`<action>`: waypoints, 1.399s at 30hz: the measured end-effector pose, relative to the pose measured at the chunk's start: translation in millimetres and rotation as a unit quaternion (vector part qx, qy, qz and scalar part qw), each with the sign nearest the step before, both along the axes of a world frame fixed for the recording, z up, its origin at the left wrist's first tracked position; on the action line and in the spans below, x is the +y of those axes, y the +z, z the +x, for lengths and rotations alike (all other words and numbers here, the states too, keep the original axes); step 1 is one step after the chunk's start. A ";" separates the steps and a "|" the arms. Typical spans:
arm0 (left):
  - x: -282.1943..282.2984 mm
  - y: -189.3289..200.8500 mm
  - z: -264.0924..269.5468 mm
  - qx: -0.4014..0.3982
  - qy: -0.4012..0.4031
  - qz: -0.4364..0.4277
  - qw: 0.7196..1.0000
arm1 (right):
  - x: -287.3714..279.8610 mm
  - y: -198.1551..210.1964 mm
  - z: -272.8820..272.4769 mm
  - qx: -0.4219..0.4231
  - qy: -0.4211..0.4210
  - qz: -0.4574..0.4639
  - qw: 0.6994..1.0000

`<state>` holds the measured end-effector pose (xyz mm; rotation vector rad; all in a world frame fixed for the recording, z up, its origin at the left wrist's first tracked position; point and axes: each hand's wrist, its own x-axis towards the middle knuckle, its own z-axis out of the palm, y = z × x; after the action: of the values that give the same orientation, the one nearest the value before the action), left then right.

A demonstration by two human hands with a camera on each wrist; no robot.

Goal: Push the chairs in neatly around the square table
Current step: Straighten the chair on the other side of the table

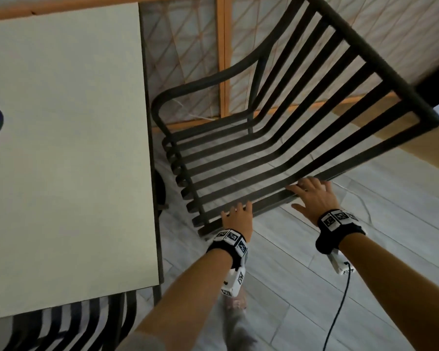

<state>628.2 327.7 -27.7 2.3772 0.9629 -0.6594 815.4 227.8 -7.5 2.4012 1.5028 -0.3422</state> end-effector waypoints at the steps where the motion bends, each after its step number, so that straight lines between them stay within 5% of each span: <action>1: 3.7 -1.2 -0.9 0.001 -0.001 -0.011 1.000 | 0.5 -2.9 4.4 -0.006 0.006 -0.002 1.000; 9: 40.5 8.6 -37.7 0.038 0.010 -0.038 0.998 | 2.1 -6.3 16.9 -0.061 0.024 -0.021 0.998; 19: 79.6 11.3 -67.1 0.149 0.127 -0.002 0.981 | 39.6 -7.6 -43.8 0.011 0.036 0.022 0.999; 33: 65.5 2.3 -76.8 0.122 0.171 0.011 0.978 | 35.5 -10.6 -46.5 0.007 0.042 0.024 0.999; 42: 26.3 28.6 -96.8 0.063 0.099 0.063 0.991 | 22.3 -2.4 -75.3 -0.010 0.051 0.065 0.997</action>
<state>531.5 354.1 0.8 2.3282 1.3110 -0.6977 740.2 250.1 -9.9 2.4049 1.6789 -0.2026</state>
